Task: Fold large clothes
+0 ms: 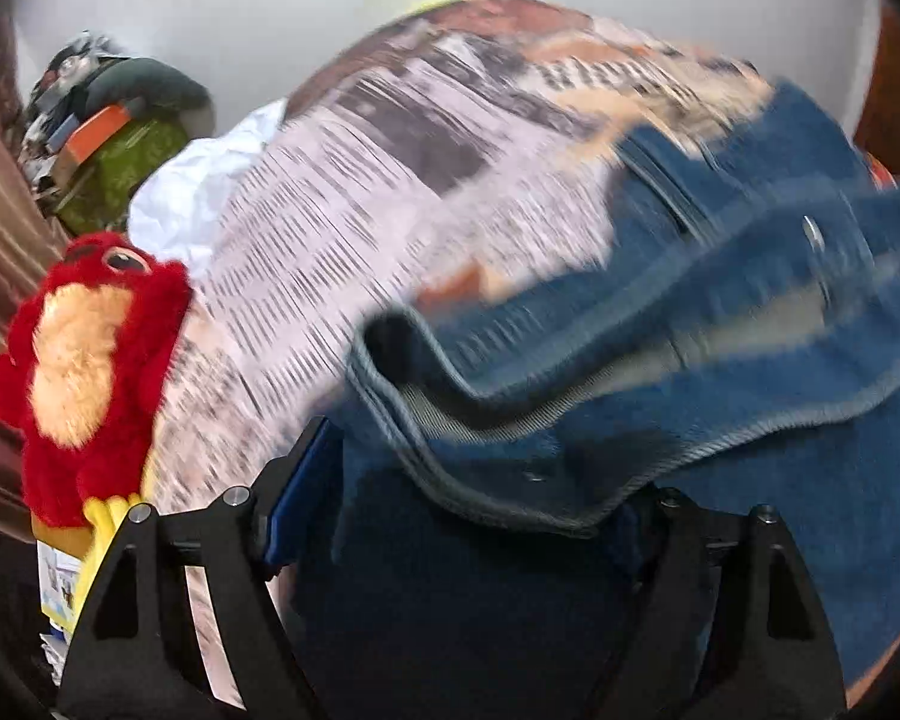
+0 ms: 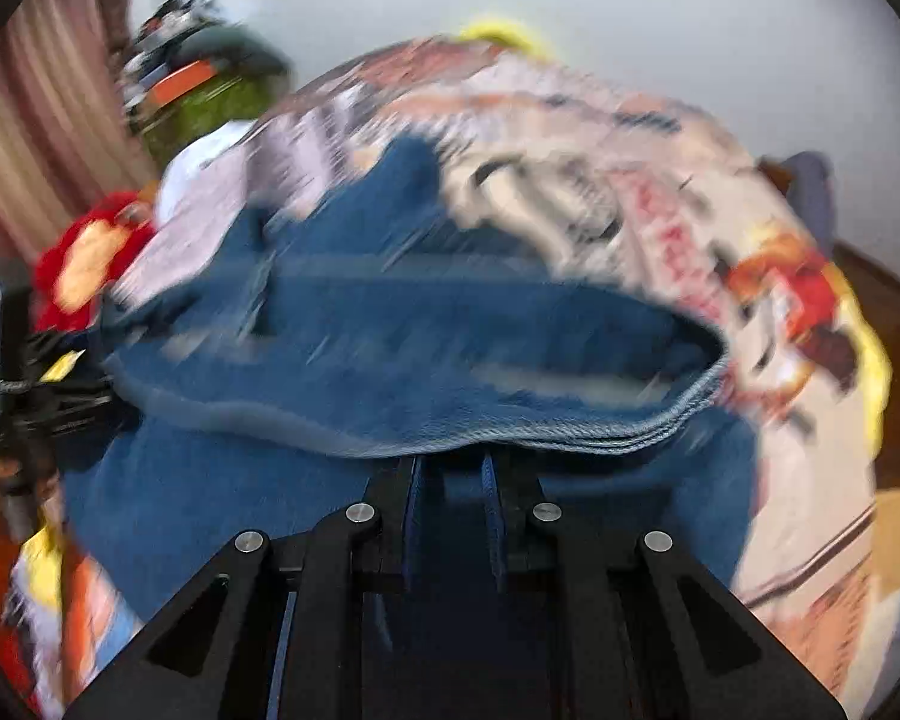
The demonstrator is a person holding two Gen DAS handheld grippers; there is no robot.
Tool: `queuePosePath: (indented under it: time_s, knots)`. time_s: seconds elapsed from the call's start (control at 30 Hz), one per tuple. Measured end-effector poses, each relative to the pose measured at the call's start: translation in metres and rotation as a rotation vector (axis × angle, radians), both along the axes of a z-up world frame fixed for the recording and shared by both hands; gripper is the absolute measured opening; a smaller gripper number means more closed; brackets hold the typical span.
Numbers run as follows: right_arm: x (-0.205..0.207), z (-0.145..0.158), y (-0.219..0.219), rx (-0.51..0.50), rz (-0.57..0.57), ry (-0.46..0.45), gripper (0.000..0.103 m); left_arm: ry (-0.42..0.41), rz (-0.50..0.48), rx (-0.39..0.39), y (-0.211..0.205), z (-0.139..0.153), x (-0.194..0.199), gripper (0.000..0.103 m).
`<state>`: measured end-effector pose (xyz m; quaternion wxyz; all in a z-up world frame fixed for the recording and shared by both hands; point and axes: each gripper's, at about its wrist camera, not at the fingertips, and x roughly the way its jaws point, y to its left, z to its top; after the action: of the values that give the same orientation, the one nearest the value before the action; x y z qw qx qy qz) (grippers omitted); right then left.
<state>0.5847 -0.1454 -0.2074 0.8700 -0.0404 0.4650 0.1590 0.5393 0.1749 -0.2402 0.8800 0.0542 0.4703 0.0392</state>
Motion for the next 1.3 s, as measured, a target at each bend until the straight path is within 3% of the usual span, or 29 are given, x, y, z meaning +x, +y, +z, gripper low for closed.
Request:
queuePosePath:
  time_s: [0.1, 0.2, 0.3, 0.4, 0.5, 0.73, 0.9, 1.07, 1.3]
  knots:
    - [0.023, 0.009, -0.008, 0.03, -0.079, -0.05, 0.014, -0.062, 0.048, -0.012, 0.013, 0.02, 0.013, 0.083]
    - [0.04, 0.005, -0.017, 0.053, -0.13, -0.034, 0.014, -0.091, 0.096, -0.036, 0.023, 0.029, 0.022, 0.085]
    - [0.042, 0.001, -0.022, 0.081, -0.14, -0.011, 0.014, -0.072, 0.147, -0.088, 0.036, 0.028, 0.035, 0.088]
    - [0.035, 0.002, -0.02, 0.02, -0.141, -0.025, 0.014, -0.073, 0.154, -0.092, 0.034, 0.033, 0.034, 0.088]
    - [0.023, 0.009, -0.02, 0.007, -0.114, -0.026, 0.014, -0.117, 0.139, -0.094, 0.027, 0.047, 0.021, 0.088]
    - [-0.014, 0.044, -0.011, 0.103, -0.057, -0.062, 0.014, -0.215, 0.04, -0.116, 0.007, 0.096, -0.02, 0.088]
    - [-0.039, 0.06, 0.014, 0.141, 0.009, -0.073, 0.014, -0.25, -0.027, -0.13, -0.014, 0.113, -0.045, 0.088]
    - [-0.056, 0.059, 0.049, 0.137, 0.106, -0.046, 0.014, -0.242, -0.075, -0.153, -0.036, 0.11, -0.065, 0.089]
    - [-0.055, 0.009, 0.087, -0.047, 0.178, 0.052, 0.014, -0.149, -0.12, -0.163, -0.06, 0.067, -0.071, 0.092]
